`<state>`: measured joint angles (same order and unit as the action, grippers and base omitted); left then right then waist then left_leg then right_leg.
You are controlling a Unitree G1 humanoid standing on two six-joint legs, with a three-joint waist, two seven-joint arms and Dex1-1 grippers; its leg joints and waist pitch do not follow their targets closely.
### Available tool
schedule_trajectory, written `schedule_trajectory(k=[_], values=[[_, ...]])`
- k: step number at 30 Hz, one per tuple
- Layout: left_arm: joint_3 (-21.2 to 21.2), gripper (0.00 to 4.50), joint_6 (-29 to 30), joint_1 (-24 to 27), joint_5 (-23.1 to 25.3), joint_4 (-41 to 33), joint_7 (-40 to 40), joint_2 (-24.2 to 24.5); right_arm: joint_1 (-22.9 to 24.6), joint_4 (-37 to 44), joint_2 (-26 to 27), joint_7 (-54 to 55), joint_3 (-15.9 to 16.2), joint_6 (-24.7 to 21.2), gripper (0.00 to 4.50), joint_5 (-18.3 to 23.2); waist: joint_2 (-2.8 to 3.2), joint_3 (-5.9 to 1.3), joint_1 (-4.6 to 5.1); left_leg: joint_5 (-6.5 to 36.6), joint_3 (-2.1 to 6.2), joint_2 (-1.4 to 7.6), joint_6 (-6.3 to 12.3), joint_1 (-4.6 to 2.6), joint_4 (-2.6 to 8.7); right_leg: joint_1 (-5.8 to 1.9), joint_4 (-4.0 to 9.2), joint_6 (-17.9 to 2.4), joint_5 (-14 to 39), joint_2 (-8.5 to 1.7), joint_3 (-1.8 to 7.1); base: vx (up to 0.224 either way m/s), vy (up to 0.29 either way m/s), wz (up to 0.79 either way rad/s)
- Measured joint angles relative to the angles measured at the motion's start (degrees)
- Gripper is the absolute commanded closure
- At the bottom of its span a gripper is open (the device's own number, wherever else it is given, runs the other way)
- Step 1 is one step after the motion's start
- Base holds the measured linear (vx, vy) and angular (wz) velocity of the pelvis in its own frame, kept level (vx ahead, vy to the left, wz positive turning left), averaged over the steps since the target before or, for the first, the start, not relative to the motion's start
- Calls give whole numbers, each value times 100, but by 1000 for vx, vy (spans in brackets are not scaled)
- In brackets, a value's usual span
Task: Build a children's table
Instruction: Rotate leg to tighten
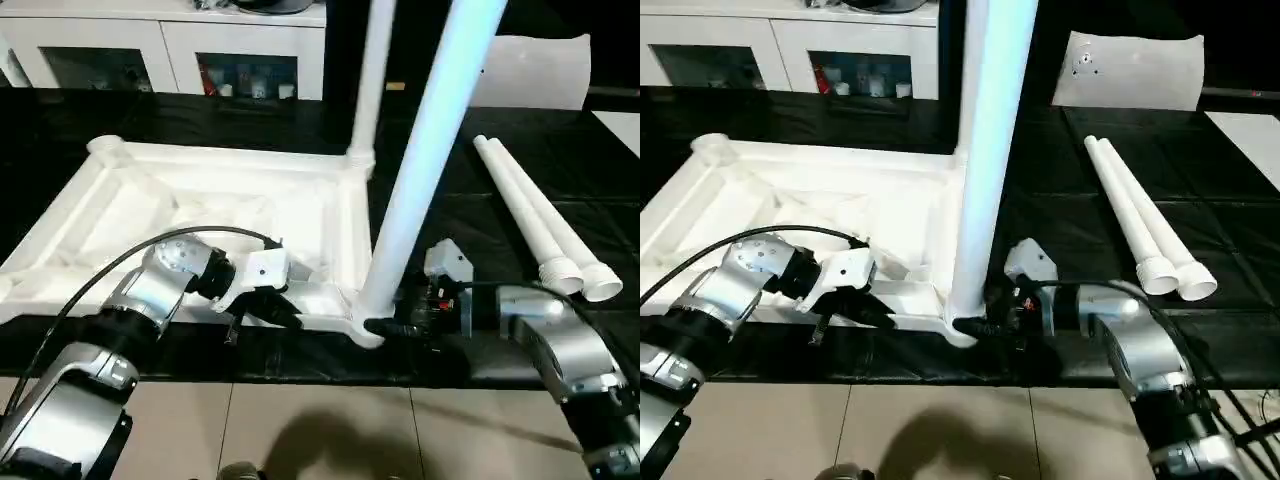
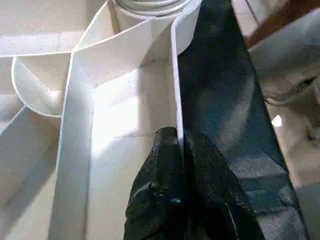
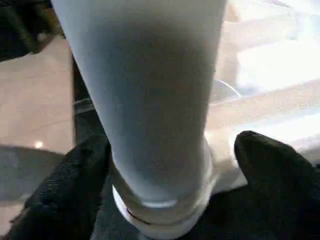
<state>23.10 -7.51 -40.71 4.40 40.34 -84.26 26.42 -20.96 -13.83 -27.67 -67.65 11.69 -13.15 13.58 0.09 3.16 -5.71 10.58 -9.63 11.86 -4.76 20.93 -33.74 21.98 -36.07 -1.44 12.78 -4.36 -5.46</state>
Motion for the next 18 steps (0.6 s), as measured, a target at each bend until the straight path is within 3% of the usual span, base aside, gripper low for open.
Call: schedule_trajectory(k=[5,7,11,12,18], values=[[41,450,-203,-92,34,170,-117,-15,-122,-43,-42,-351,105,-82,85,30,0,0,-15,0,0,1,1,1,-7,0,-7,0,0,-1,0,0,0,0],[46,450,-255,-132,36,255,-155,-29,-176,-62,-68,-433,154,-96,121,29,-1,-1,-26,0,0,1,1,0,-7,0,-8,0,0,-1,0,0,0,0],[55,450,-306,-183,36,329,-173,-46,-214,-143,-71,-553,221,-97,141,28,-1,-1,-54,-3,0,2,6,0,-8,0,-8,0,0,-1,0,0,0,0],[70,450,-326,-192,36,340,-173,-47,-246,-181,-74,-584,231,-97,164,24,-2,-1,-57,-11,0,2,19,0,-8,0,-9,0,0,-1,0,0,0,0],[100,450,-428,-228,37,447,-174,-63,-319,-251,-76,-677,260,-63,183,-23,-3,-2,-64,-16,0,3,26,-1,-10,0,-12,0,0,-1,0,0,0,0]])
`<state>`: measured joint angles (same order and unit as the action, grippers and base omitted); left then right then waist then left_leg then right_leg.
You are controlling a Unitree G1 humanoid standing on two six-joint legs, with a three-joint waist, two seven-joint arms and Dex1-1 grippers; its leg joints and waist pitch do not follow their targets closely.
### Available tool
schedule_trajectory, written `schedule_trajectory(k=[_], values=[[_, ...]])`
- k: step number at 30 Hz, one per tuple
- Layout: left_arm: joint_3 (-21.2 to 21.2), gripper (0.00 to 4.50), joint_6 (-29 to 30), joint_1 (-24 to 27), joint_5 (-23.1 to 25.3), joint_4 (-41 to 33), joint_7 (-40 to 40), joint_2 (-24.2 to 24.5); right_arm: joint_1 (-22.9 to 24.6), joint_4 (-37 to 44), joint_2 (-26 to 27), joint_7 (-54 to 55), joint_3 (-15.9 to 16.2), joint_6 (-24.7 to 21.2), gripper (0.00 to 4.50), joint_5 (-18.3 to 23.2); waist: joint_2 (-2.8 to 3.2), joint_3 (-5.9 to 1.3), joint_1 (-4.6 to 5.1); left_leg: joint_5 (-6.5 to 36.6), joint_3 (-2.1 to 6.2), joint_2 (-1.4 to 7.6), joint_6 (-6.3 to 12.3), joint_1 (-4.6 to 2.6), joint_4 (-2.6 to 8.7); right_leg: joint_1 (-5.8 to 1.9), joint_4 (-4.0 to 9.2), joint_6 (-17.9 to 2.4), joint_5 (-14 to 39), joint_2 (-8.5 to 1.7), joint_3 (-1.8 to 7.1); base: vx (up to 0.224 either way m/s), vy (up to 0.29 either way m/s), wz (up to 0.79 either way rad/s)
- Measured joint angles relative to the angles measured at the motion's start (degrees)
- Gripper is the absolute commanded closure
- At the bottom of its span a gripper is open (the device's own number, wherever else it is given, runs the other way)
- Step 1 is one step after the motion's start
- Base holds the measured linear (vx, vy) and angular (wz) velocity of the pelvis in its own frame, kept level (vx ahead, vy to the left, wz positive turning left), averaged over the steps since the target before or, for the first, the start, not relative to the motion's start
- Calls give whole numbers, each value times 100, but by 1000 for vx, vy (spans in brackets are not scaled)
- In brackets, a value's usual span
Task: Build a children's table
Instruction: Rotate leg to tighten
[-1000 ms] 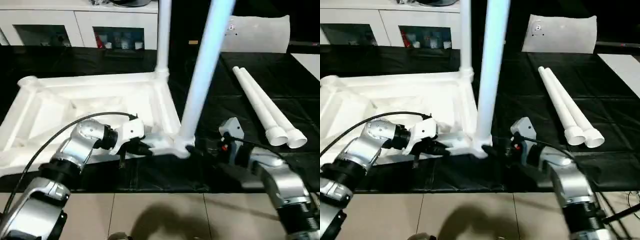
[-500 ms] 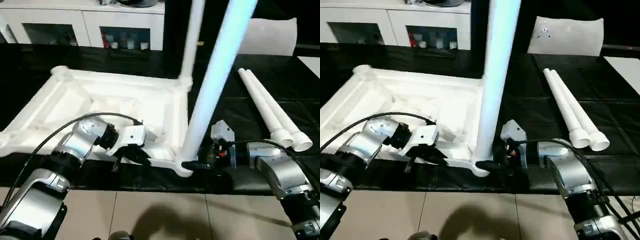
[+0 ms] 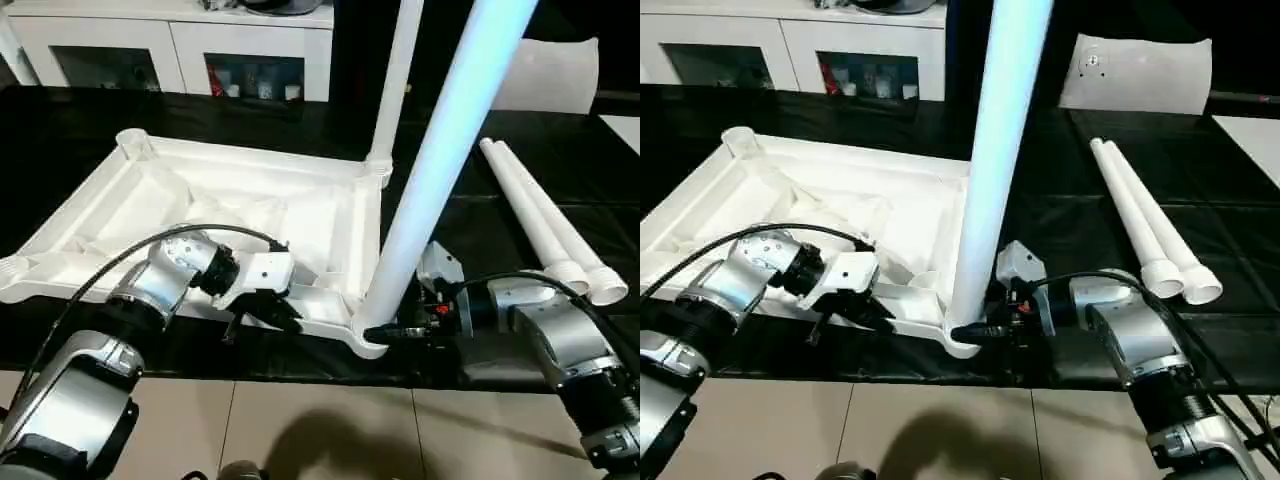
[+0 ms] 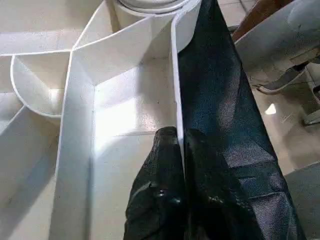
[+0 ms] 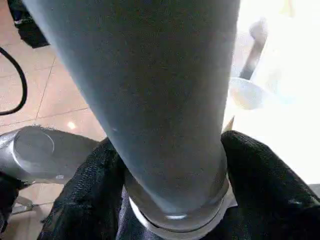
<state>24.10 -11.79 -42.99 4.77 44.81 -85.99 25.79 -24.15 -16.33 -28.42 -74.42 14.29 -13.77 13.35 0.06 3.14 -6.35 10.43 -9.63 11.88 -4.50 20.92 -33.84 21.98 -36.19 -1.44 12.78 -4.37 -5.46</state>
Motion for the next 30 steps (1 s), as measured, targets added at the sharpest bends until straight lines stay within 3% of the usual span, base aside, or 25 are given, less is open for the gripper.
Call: schedule_trajectory(k=[8,12,14,20,23,26,30], values=[[-62,450,33,-22,-6,92,9,-27,-3,-6,21,27,-8,-88,185,24,1,-1,-3,0,0,0,0,-6,-1,-3,-5,0,0,0,0,0,0,0],[-273,450,687,-1,-54,92,436,-170,248,68,384,749,-363,-370,185,70,-1,-3,4,2,-1,5,-20,-31,-5,-10,-19,-12,-11,0,2,0,0,0],[-396,450,1044,54,-59,28,744,-203,369,75,668,1346,-546,-376,186,51,0,-3,39,-3,-1,6,-26,-44,-5,-13,-19,-14,-26,-1,9,0,0,0],[-864,450,2327,456,-213,-666,1892,-649,419,-36,1599,3292,-1212,-604,186,4,-2,-1,280,-11,-8,3,-36,-52,-1,-9,2,-8,-63,-2,22,0,0,0],[-991,450,2831,530,-250,-921,2413,-875,227,-266,2020,4089,-1479,-640,187,3,-2,-1,339,-12,-8,4,-36,-44,6,2,2,-8,-62,1,22,0,0,0],[-1170,450,3247,528,-198,-1046,3130,-1165,-315,-866,2509,4973,-1810,-681,189,2,1,0,408,-13,-9,3,-38,-39,10,9,3,-8,-62,3,23,0,0,0],[-1226,450,3591,533,-54,-1264,3757,-1474,-829,-1436,2779,5790,-1968,-562,189,-90,1,0,433,-12,-9,0,-37,-28,27,14,24,-7,-61,3,22,0,0,0]])
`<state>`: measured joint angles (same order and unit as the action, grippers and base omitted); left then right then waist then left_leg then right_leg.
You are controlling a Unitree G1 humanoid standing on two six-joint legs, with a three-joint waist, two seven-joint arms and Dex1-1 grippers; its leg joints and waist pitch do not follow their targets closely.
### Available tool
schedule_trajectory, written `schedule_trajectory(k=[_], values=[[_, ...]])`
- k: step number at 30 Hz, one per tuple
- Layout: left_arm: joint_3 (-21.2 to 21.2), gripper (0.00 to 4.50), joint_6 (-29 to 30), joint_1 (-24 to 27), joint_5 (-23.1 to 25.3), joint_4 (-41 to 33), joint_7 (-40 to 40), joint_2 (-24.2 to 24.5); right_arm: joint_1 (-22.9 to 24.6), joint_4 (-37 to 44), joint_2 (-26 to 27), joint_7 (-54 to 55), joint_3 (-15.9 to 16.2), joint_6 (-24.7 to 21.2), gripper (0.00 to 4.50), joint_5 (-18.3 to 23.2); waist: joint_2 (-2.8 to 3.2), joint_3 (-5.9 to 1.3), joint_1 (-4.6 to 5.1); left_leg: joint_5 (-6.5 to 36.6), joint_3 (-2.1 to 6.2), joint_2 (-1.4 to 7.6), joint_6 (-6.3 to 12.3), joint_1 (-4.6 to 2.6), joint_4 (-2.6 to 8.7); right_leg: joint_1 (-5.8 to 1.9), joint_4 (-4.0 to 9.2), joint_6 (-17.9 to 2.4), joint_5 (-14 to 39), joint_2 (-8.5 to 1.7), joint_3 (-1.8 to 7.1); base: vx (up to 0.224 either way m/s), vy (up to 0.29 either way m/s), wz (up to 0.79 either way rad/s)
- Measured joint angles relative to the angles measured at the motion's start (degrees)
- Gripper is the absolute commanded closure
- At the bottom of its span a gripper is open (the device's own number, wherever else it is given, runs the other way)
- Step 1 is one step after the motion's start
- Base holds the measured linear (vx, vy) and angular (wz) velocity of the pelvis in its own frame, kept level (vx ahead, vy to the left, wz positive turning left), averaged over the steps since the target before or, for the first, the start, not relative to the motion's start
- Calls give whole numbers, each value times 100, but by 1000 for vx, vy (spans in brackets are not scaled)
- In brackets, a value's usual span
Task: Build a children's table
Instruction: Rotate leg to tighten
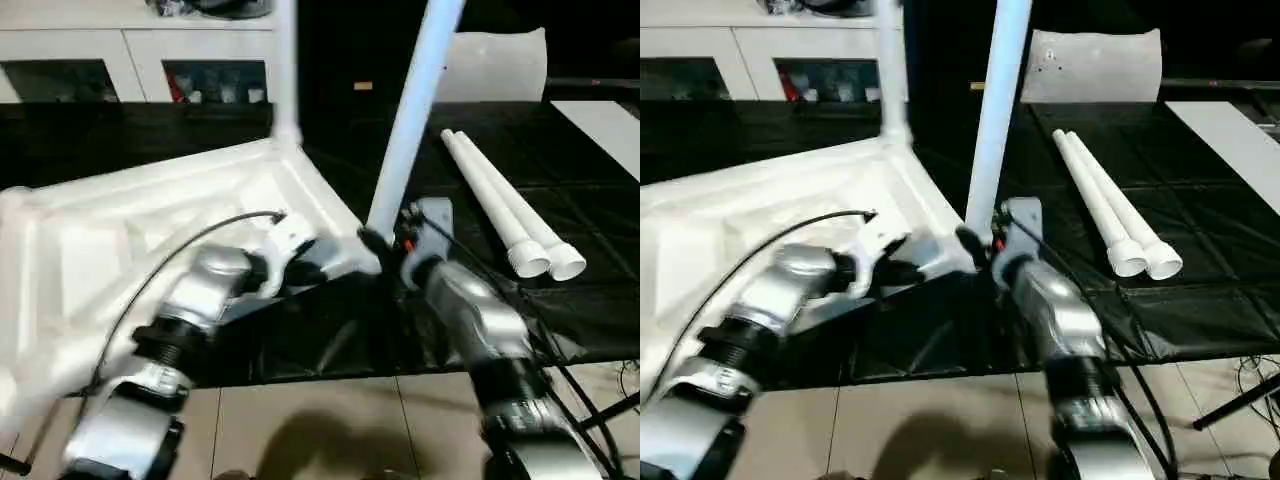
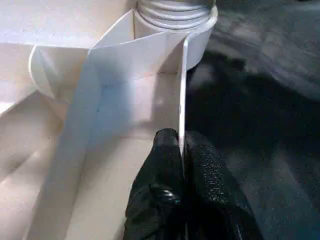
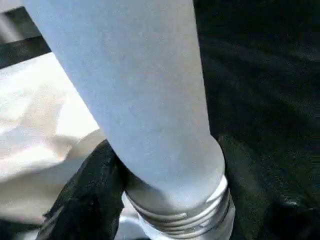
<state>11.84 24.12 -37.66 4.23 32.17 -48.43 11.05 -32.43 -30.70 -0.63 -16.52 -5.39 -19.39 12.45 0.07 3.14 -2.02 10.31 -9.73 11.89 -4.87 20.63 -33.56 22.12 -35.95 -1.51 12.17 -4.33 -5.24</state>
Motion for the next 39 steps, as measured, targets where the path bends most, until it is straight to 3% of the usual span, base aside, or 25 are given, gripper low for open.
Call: schedule_trajectory(k=[1,4,9,12,18,22,28,39], values=[[0,450,29,0,2,-31,60,-6,-60,-69,44,75,-22,48,189,-36,0,0,-2,0,0,0,1,14,2,11,1,0,0,0,-1,0,0,0],[41,450,44,21,17,-153,81,32,-86,-102,81,91,-35,160,122,-93,0,0,0,-18,0,0,37,52,-5,47,-3,0,0,1,-2,0,0,0],[158,450,-102,52,48,-220,-44,186,8,-88,53,-137,58,333,79,-116,0,0,12,-21,0,3,43,61,-6,63,-12,0,0,3,-1,0,0,0],[202,450,-290,65,55,-194,-219,288,237,23,-100,-417,234,397,68,-137,2,1,-8,-21,-1,2,43,64,-6,65,-13,0,0,2,-1,0,0,0],[266,450,-972,46,-14,86,-882,705,930,813,-913,-1711,532,370,10,-80,2,2,-84,-22,0,2,45,70,-9,69,-11,1,-1,2,-1,0,0,0],[348,450,-1453,3,-52,303,-1495,965,1037,1088,-1510,-2586,627,433,10,53,2,2,-136,-28,-1,2,52,70,-14,66,-16,1,-4,1,-1,0,0,0],[598,450,-2077,-259,-109,754,-2638,1322,1105,1255,-2371,-4030,978,565,10,122,2,2,-318,-33,-1,1,61,79,-28,61,-17,2,-12,-2,-1,0,0,0],[985,450,-2899,-682,5,1385,-3666,1345,565,865,-2758,-5494,1754,1103,25,-188,1,2,-434,-34,-2,2,59,85,-45,58,-20,2,-34,-8,-3,0,0,0]])
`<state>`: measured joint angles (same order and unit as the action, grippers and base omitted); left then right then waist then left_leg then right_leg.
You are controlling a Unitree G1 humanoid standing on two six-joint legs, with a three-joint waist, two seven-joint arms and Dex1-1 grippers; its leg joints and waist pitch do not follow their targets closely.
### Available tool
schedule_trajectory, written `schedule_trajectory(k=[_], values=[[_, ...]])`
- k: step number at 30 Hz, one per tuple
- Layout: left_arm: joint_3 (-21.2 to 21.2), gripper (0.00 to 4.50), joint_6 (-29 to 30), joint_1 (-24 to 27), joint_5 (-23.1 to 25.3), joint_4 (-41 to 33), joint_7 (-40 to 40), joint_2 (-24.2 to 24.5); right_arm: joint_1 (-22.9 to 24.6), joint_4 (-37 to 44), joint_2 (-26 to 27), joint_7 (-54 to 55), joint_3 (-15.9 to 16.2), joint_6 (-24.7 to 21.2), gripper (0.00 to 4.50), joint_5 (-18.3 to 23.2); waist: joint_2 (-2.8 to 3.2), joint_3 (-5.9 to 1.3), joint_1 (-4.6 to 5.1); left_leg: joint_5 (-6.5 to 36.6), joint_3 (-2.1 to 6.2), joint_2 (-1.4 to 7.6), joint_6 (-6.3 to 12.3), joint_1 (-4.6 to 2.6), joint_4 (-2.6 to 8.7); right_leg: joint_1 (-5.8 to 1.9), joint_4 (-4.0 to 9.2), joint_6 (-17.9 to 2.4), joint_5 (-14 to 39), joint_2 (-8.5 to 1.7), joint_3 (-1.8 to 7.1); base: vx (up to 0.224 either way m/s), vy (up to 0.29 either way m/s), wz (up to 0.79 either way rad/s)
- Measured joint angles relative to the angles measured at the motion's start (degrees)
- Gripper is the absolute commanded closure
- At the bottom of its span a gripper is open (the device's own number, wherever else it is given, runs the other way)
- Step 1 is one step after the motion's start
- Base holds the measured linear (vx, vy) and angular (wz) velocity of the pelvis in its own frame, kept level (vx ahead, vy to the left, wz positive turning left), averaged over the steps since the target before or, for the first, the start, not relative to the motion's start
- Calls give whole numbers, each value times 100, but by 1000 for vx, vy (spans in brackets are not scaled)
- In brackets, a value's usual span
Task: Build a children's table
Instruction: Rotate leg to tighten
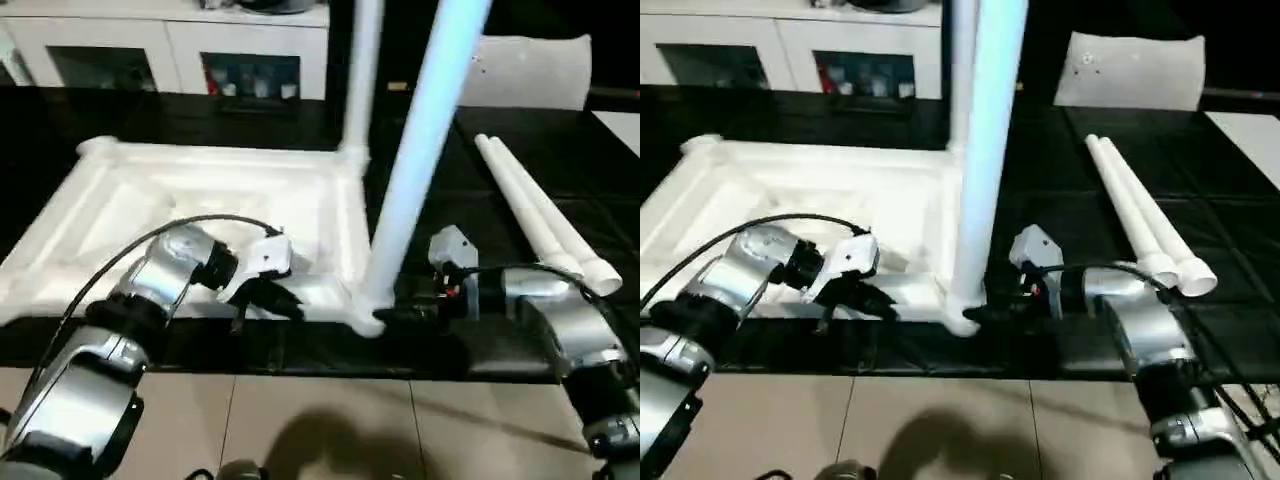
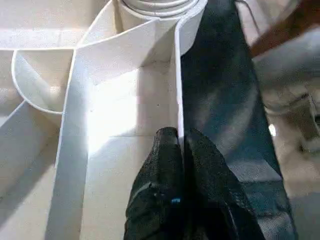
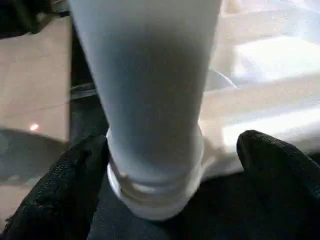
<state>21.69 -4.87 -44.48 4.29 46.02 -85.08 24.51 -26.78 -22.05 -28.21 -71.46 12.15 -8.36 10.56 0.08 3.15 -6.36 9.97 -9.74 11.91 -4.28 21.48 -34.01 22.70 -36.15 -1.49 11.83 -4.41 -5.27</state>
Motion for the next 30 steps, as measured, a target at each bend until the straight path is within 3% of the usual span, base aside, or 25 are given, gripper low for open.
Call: schedule_trajectory(k=[3,5,16,24,25,27,30], values=[[100,450,-148,-72,57,54,-94,-33,-94,-133,9,-246,135,55,35,-18,0,0,-14,-7,0,0,13,2,-5,0,0,-1,-2,-2,0,0,0,0],[110,450,-229,-89,62,135,-117,-51,-101,-175,10,-326,171,104,73,-17,-1,0,-14,-7,0,0,14,2,-5,1,0,-1,-2,-2,0,0,0,0],[125,450,-524,-235,108,446,-220,-123,-164,-338,61,-569,330,170,159,-39,-1,0,-30,-8,1,1,14,4,-8,2,-2,-1,-4,-2,-3,0,0,0],[125,450,-542,-235,108,451,-220,-123,-164,-340,63,-586,330,169,163,-39,-1,0,-31,-8,1,1,15,4,-7,2,-2,-1,-4,-2,-3,0,0,0],[112,450,-491,-234,107,447,-191,-155,-134,-299,126,-527,302,92,170,-24,0,0,-34,-8,1,1,15,4,-7,1,-2,-1,-4,-2,-3,0,0,0],[-100,450,-1,-157,101,376,193,-233,274,26,421,191,-96,-348,176,83,0,-1,-41,-8,4,6,14,-3,-7,-6,-1,-1,-3,-1,-10,0,0,0],[-396,450,824,45,96,29,957,-352,650,290,1089,1711,-631,-676,178,98,11,-5,57,-1,-3,3,-6,-15,-7,-3,-8,-7,-12,-3,1,0,0,0]])
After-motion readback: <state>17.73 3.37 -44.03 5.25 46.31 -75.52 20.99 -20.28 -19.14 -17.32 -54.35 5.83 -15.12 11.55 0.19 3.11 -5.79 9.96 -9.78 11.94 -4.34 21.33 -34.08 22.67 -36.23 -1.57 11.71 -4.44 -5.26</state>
